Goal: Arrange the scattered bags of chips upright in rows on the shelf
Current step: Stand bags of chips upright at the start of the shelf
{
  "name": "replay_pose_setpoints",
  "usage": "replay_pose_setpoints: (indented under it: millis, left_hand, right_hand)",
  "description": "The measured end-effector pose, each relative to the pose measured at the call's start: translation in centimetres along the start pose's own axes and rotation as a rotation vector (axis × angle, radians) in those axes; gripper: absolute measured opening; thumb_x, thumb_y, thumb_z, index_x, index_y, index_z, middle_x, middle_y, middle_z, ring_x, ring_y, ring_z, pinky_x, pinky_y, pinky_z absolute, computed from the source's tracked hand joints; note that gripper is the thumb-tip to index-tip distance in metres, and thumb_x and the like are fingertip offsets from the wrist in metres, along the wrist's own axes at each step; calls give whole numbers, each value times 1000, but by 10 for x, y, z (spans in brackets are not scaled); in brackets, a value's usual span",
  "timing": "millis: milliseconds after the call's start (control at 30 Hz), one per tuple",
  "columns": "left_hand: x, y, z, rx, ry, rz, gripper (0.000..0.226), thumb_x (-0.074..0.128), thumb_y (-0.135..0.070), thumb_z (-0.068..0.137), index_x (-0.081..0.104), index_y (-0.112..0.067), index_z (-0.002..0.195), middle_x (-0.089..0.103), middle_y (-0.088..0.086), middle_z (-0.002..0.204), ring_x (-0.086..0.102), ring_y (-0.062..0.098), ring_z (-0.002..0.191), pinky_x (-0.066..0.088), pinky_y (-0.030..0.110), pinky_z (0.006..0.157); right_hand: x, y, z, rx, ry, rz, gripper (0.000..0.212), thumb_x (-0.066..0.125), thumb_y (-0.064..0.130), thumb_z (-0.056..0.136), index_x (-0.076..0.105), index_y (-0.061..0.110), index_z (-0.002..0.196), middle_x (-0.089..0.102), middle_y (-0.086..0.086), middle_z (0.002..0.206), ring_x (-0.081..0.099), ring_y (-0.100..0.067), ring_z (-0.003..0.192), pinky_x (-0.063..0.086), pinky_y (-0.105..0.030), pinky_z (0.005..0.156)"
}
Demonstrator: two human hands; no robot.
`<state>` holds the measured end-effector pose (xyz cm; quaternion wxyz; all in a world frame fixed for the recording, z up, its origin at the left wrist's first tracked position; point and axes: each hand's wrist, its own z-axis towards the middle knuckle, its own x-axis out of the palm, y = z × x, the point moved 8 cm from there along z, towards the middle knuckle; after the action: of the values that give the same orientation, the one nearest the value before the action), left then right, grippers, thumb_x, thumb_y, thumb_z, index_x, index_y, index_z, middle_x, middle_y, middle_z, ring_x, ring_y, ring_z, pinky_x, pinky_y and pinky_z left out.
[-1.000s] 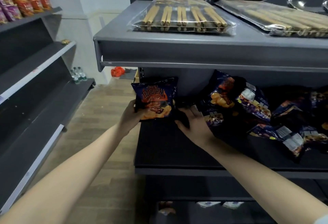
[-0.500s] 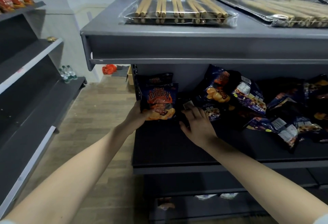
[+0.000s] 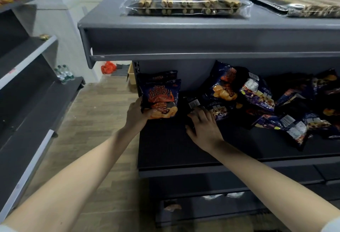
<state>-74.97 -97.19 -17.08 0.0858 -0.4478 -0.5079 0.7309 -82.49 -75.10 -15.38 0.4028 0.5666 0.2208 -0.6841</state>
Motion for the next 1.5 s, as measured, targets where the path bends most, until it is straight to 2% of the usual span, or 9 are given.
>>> replay_pose_setpoints:
  millis: [200, 300, 500, 667, 800, 1033, 1167, 1333, 1500]
  left_hand:
    - [2, 1, 2, -37, 74, 44, 68, 68, -34, 84, 36, -16, 141, 51, 14, 129, 49, 32, 119, 43, 47, 98]
    - [-4, -5, -4, -7, 28, -61, 76, 76, -34, 76, 38, -14, 138, 49, 2, 117, 51, 30, 116, 46, 47, 95]
    - [-29, -47, -21, 351, -239, 43, 81, 79, -36, 70, 37, -14, 135, 44, 5, 122, 45, 26, 113, 43, 44, 96]
    - [1, -101, -30, 545, -109, 36, 67, 74, -39, 72, 45, -14, 127, 45, 3, 120, 51, 19, 105, 46, 28, 89]
    - [47, -132, -44, 657, 58, 66, 60, 79, -29, 73, 50, -12, 122, 51, 3, 115, 53, 19, 101, 47, 30, 84]
    - [118, -148, -58, 755, 267, 182, 59, 76, -35, 75, 50, -15, 124, 46, 4, 124, 45, 19, 114, 42, 30, 92]
    - [145, -144, -51, 741, 261, 341, 64, 73, -40, 77, 49, -13, 129, 43, 9, 133, 42, 29, 121, 34, 36, 100]
    - [176, -126, -36, 523, 373, 611, 91, 61, -59, 78, 17, -20, 148, 11, 11, 155, 14, 40, 138, 16, 51, 111]
    - [194, -133, -41, 559, 389, 692, 94, 62, -59, 77, 12, -21, 148, 9, 12, 154, 13, 43, 136, 20, 53, 110]
  right_hand:
    - [2, 1, -1, -6, 20, -17, 45, 51, 33, 93, 50, 9, 132, 38, -16, 142, 25, -34, 138, 16, -51, 114]
    - [0, 1, -3, -12, 9, -22, 45, 51, 33, 93, 51, 9, 131, 38, -16, 142, 26, -34, 138, 17, -51, 114]
    - [-13, -7, -4, 10, -49, 7, 39, 56, 29, 91, 56, 6, 123, 44, -18, 137, 35, -37, 132, 25, -50, 112]
    - [-28, -18, -4, 39, -94, 13, 39, 57, 28, 90, 58, 7, 122, 44, -18, 138, 34, -38, 133, 22, -47, 113]
    - [-42, -32, -13, 46, -91, -24, 43, 55, 31, 90, 54, 10, 128, 40, -17, 141, 28, -37, 137, 19, -51, 115]
    - [-67, -80, -41, 153, -96, -97, 48, 48, 36, 93, 48, 11, 134, 35, -14, 145, 21, -35, 140, 9, -47, 118]
    - [-68, -101, -60, 199, -68, -87, 47, 47, 37, 95, 47, 12, 135, 31, -11, 148, 17, -33, 141, 11, -45, 118]
    - [-70, -107, -75, 198, -80, -84, 41, 57, 30, 92, 57, 7, 126, 45, -18, 138, 33, -40, 134, 23, -46, 113]
    - [-68, -111, -78, 220, -95, -81, 39, 61, 29, 89, 61, 6, 121, 50, -19, 134, 39, -41, 130, 29, -48, 112]
